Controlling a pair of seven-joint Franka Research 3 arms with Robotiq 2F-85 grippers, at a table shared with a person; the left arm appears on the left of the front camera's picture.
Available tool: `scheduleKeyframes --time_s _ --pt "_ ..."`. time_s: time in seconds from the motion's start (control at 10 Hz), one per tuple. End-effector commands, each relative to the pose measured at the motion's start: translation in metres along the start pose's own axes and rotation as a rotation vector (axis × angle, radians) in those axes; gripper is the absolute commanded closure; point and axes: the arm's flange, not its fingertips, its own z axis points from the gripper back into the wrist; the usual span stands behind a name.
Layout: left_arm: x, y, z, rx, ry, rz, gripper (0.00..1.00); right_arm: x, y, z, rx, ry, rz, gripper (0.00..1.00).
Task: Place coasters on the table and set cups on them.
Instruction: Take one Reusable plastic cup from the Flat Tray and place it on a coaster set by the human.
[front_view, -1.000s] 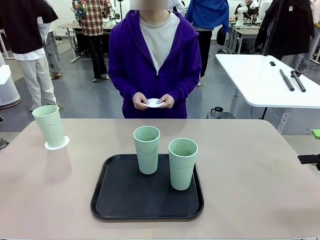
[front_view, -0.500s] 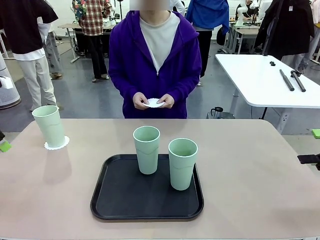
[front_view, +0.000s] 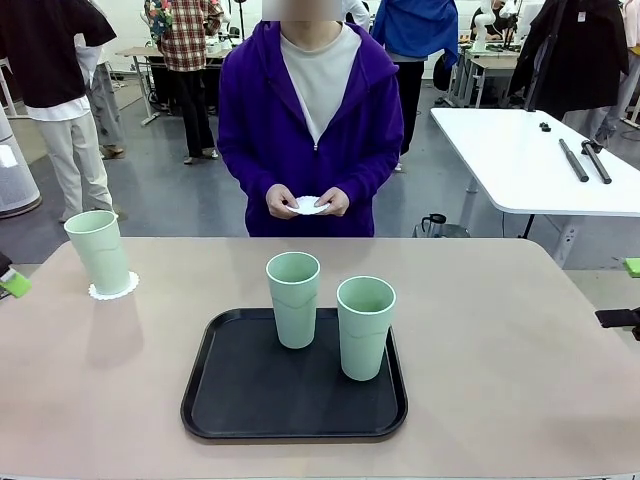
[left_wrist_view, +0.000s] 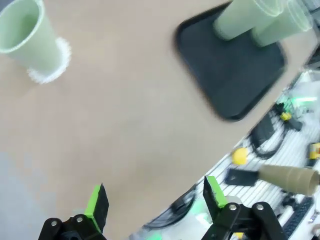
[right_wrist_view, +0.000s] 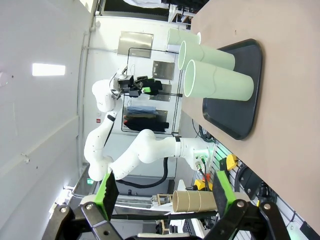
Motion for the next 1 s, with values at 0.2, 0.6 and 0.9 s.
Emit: scheduleKeyframes --time_s 0.2,0.6,0.9 --pt "-0.039 0.085 0.023 -0.688 -0.353 0.130 0.00 0.001 0.002 0.000 0.013 -0.007 0.004 0.00" --pt "-0.099 0.140 -0.001 -0.842 -0.301 0.298 0.00 0.001 0.002 0.000 0.013 -0.007 0.004 0.00" --pt "-0.125 0.159 -0.011 -0.842 -0.278 0.387 0.00 0.001 0.002 0.000 0.013 -0.007 0.004 0.00"
